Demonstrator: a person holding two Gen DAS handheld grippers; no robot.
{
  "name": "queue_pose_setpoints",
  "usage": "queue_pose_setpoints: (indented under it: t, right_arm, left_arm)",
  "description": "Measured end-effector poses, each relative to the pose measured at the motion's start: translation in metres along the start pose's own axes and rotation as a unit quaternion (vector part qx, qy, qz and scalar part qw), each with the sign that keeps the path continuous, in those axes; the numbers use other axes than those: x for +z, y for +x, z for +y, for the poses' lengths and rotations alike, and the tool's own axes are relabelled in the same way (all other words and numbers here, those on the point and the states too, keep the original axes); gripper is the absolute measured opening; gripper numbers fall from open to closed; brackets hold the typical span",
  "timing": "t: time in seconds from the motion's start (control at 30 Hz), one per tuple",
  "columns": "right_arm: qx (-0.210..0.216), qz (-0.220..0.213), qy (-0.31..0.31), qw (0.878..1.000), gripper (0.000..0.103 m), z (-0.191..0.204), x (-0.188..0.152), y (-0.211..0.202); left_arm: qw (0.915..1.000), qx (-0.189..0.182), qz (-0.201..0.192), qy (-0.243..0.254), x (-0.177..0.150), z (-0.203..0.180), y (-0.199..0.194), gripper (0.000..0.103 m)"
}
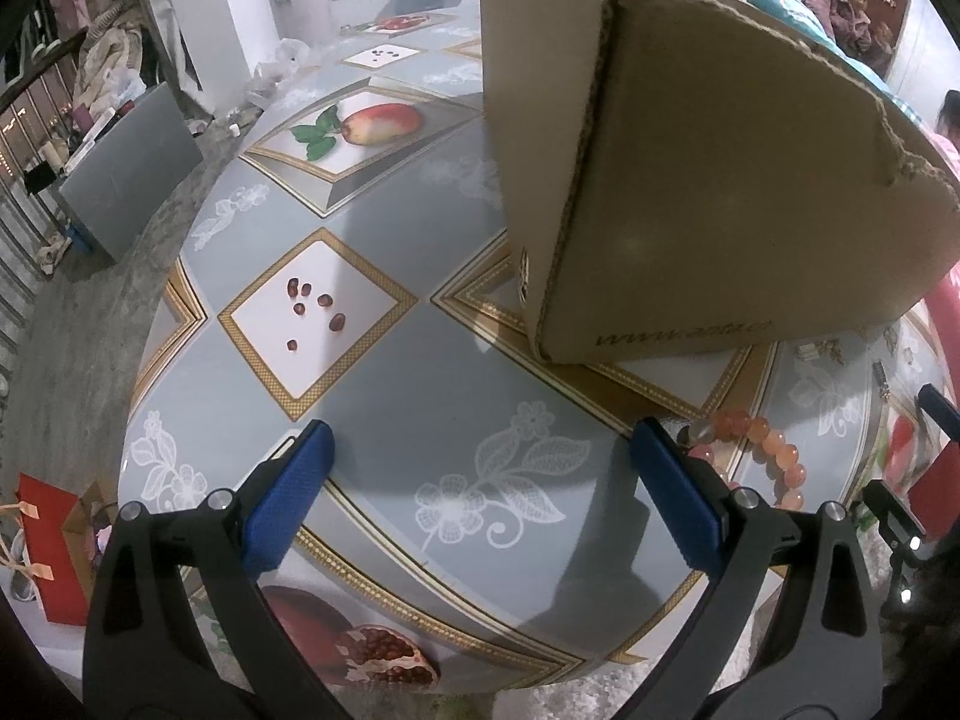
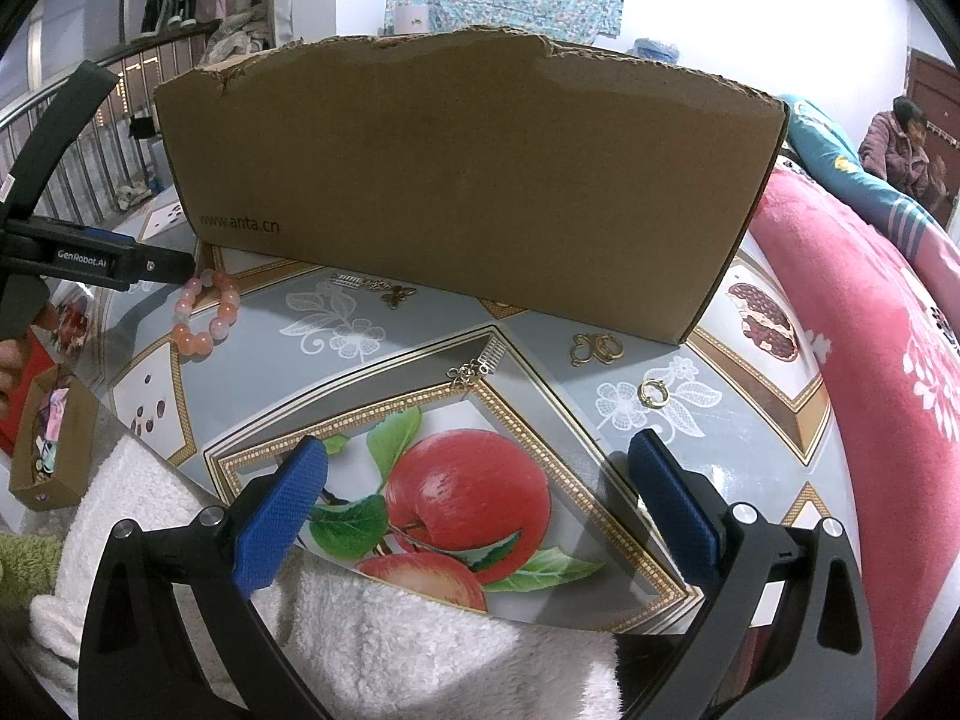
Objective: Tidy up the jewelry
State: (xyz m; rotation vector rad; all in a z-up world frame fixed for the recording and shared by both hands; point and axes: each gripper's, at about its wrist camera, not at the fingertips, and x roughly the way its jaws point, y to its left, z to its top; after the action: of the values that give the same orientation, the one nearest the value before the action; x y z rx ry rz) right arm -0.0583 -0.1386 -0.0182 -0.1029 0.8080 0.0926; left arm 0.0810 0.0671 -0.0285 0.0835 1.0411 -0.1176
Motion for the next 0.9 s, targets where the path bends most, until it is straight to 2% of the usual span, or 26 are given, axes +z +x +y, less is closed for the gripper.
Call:
queue_pose_setpoints:
  t: [0.37, 0.5, 0.63, 0.83, 0.87, 0.9]
  right_arm:
    - [0.003, 0.0, 0.002, 1.0, 0.097, 0.001, 0.001, 0.001]
    - [0.023, -0.001, 0.016, 1.0, 0.097, -0.006, 0.001, 0.0]
    - [0.057, -0.022, 0.043, 0.997, 0.097, -0.019, -0.001, -0.01]
    - [0.081, -0.057, 0.055, 0.994, 0.097, -0.033, 0.003, -0.031]
    - [0.089, -0.064, 0.063, 0.992, 0.096, -0.038, 0.005, -0.034]
    - [0.094, -0.068, 0.068, 0.991, 0.091, -0.043, 0.008, -0.036]
  left_arm:
    - [0.9998, 0.0, -0.015, 0.008, -0.003, -0.002, -0.001, 0.096]
    - [0.9997, 0.006, -0.025, 0.002, -0.003, -0.001, -0.007, 0.096]
    - [0.9958, -0.03, -0.086, -0.007, -0.002, -0.002, -0.038, 0.096]
    - [0.9846, -0.082, -0.146, 0.049, -0.003, -0.036, -0.07, 0.095]
    - [0.9825, -0.091, -0.152, 0.059, -0.004, -0.042, -0.072, 0.095]
    - [0.9795, -0.103, -0.157, 0.072, -0.004, -0.051, -0.074, 0.095]
